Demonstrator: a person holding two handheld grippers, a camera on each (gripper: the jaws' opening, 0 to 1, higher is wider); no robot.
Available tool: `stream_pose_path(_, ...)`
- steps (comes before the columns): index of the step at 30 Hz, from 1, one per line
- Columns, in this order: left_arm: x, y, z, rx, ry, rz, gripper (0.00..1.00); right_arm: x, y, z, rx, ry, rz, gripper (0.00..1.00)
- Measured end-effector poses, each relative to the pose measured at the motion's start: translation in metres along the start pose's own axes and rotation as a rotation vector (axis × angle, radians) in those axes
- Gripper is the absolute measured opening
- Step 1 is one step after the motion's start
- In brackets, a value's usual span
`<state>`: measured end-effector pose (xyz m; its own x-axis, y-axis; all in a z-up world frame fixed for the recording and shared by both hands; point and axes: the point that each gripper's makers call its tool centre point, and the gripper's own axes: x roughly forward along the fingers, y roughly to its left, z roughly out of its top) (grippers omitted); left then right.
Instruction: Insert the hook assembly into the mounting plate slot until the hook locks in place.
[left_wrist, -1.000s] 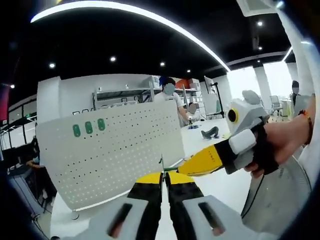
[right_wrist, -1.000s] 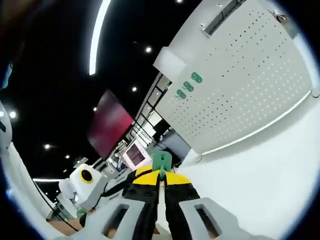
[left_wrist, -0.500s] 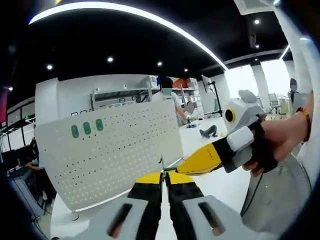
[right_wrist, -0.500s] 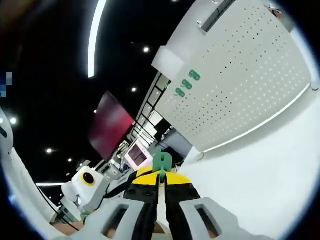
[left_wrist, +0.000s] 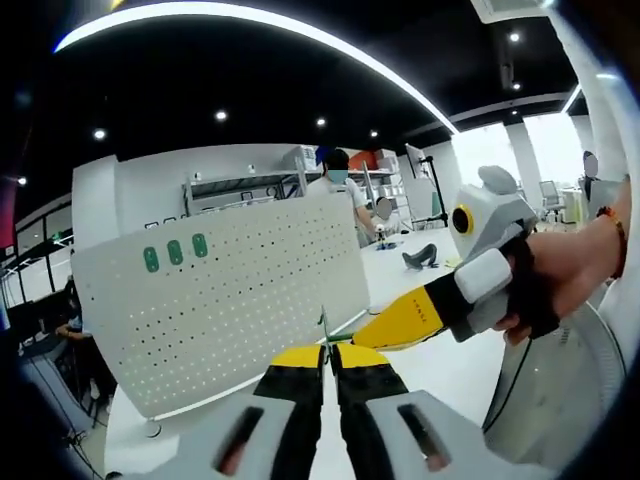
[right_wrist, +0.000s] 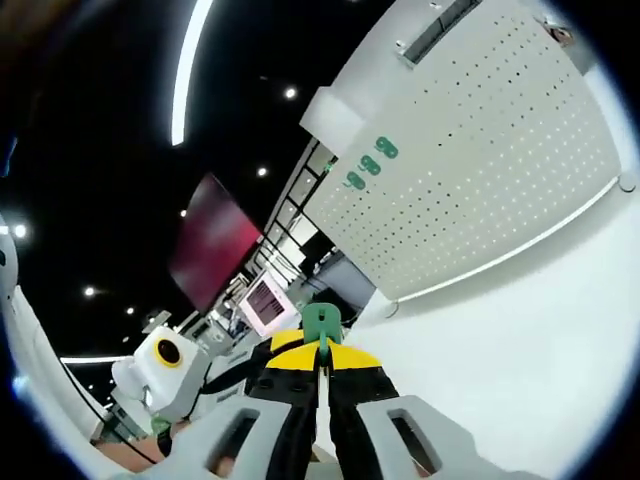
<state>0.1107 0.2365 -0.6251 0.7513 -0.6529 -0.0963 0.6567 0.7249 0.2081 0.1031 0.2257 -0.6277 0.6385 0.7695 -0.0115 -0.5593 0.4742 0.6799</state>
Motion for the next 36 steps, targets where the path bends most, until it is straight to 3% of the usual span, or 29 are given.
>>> stream_pose_path(5,-0.003,0.001,0.002,-0.05,-0.019,-0.014,0.03,-0.001,-0.002,0.0,-0.029,0.005,-0.02,0.01)
stream_pose_path(17,-0.015,0.007,-0.004,-0.099,-0.023,0.017,0.15,0.001,-0.003,-0.001,-0.128,0.039,-0.056,0.01)
stream_pose_path(27,-0.027,0.011,-0.002,-0.123,-0.049,0.036,0.21,0.005,-0.009,0.014,-0.226,0.04,-0.109,0.01)
stream_pose_path(36,-0.033,0.005,-0.002,-0.132,-0.035,-0.018,0.3,0.013,-0.015,0.033,-0.283,0.003,-0.153,0.01)
